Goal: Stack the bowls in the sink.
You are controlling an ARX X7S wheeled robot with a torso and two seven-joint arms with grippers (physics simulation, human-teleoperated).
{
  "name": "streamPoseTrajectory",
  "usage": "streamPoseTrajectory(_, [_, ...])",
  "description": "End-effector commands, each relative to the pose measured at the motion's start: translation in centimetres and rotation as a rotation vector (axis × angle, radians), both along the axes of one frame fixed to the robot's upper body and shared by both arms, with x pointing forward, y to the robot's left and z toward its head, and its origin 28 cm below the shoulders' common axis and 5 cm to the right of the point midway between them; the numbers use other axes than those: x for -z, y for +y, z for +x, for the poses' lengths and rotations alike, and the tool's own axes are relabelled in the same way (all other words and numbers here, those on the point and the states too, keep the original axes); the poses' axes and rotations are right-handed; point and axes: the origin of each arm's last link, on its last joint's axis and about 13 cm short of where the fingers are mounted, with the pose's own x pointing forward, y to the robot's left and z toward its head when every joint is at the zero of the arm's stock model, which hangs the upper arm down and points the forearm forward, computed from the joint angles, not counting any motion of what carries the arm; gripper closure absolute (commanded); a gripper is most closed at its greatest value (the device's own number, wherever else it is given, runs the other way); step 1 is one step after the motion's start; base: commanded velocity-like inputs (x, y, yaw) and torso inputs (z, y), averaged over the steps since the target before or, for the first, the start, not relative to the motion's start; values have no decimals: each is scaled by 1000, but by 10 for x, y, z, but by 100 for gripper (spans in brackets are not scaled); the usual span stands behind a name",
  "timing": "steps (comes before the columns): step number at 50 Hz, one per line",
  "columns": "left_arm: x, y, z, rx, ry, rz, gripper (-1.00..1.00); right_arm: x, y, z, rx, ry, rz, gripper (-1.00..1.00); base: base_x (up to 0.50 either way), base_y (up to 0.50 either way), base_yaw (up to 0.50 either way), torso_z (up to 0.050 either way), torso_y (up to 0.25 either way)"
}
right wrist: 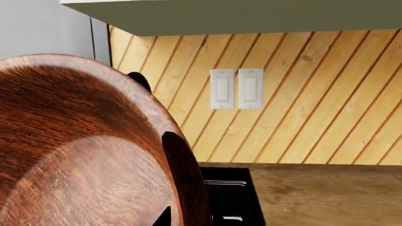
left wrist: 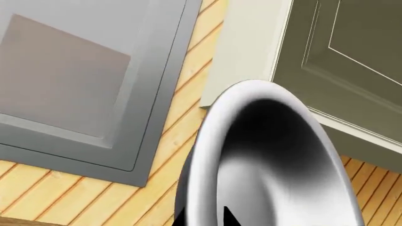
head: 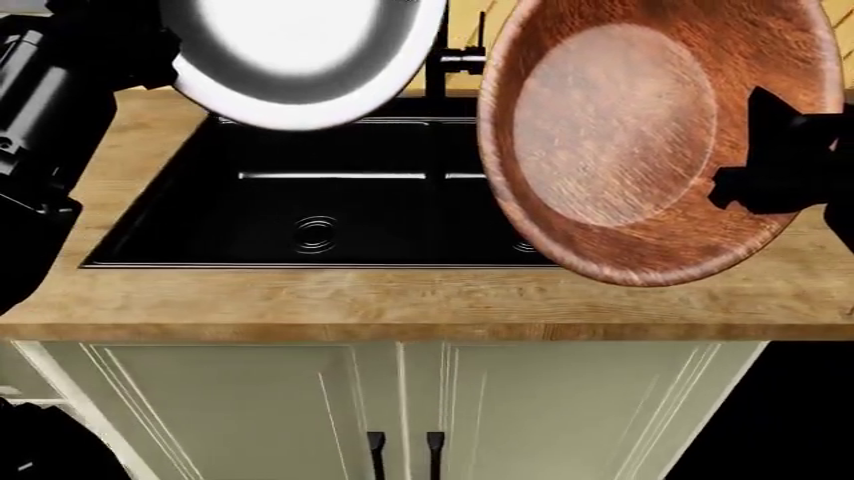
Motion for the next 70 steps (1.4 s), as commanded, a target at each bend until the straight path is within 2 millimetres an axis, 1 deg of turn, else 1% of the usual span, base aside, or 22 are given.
streamPoseTrajectory(1, [-2, 0, -1, 4, -11, -1, 100, -3, -1, 1, 9, -24, -5, 100, 0, 500, 0, 0, 0])
streamPoseTrajectory(18, [0, -2, 1, 8, 2, 8, 100, 3, -2, 1, 13, -14, 0, 100, 0, 500, 0, 0, 1])
streamPoseTrajectory(25, [4, -3, 1, 11, 12, 8, 100, 5, 0, 0, 6, -10, -5, 100, 0, 500, 0, 0, 1])
streamPoseTrajectory(34, [9, -3, 2, 14, 21, 10, 100, 5, 1, 0, -1, -7, -13, 100, 21, 500, 0, 0, 1])
streamPoseTrajectory(43, [8, -4, 2, 13, 22, 15, 100, 6, 0, 1, -6, -4, 1, 100, 64, 500, 0, 1, 0])
streamPoseTrajectory(55, [8, -4, 3, 9, 27, 29, 100, 7, 1, 4, -18, 26, 23, 100, 18, 0, 0, 0, 2])
streamPoseTrajectory(70, [9, -5, 3, 13, 29, 34, 100, 10, 2, 4, -27, 39, -4, 100, 492, 1, 0, 0, 1])
